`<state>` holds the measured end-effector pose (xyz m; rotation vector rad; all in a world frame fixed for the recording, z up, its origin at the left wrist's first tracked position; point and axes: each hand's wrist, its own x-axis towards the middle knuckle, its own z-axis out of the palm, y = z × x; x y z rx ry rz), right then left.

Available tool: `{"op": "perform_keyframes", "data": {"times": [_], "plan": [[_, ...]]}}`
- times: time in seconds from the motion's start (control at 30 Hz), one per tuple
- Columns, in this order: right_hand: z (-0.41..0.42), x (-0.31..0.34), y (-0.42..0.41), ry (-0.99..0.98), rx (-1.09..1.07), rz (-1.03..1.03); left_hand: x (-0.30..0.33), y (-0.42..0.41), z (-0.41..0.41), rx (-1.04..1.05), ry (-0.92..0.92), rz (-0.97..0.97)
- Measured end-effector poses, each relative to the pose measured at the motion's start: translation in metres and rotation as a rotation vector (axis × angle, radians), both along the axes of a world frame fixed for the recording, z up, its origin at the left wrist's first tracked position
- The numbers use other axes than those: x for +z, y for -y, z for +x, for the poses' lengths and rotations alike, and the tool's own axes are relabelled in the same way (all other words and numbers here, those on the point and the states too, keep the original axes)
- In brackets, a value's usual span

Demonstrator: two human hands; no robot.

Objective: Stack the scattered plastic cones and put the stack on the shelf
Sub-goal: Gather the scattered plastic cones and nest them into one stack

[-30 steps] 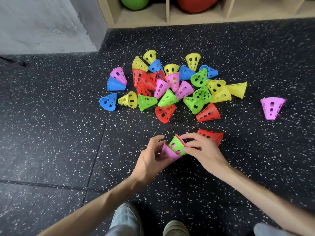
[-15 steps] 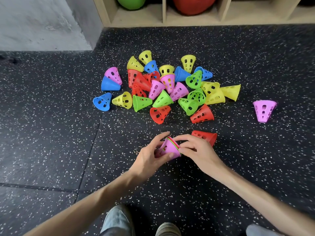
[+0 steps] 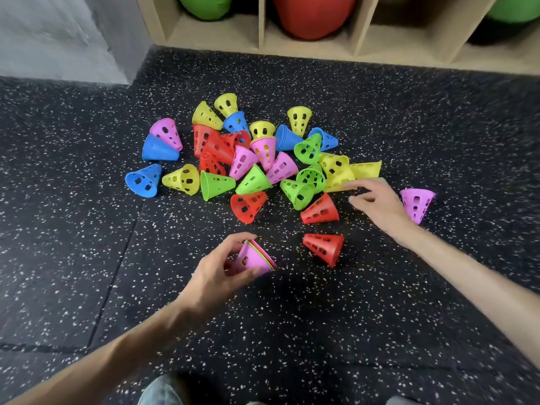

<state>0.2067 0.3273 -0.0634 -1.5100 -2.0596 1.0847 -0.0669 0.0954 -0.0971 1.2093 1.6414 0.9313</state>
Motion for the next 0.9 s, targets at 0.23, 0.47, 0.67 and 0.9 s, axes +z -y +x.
{"op": "perform_keyframes", "data": {"times": [0.23, 0.47, 0.67, 0.9], "plan": [[0.003, -0.021, -0.041, 0.227, 0.111, -0.113, 0.0, -0.006, -0.003, 0.015, 0.043, -0.018], [-0.001, -0.035, -0.031, 0.135, 0.004, -0.036, 0.0, -0.007, 0.001, -0.022, -0.004, -0.02], [-0.005, -0.01, 0.001, -0.102, -0.181, 0.152, -0.005, -0.005, 0.006, 0.004, 0.036, 0.004], [-0.025, 0.032, 0.06, -0.277, -0.108, 0.092, -0.006, -0.004, 0.019, 0.037, 0.147, 0.014]]}}
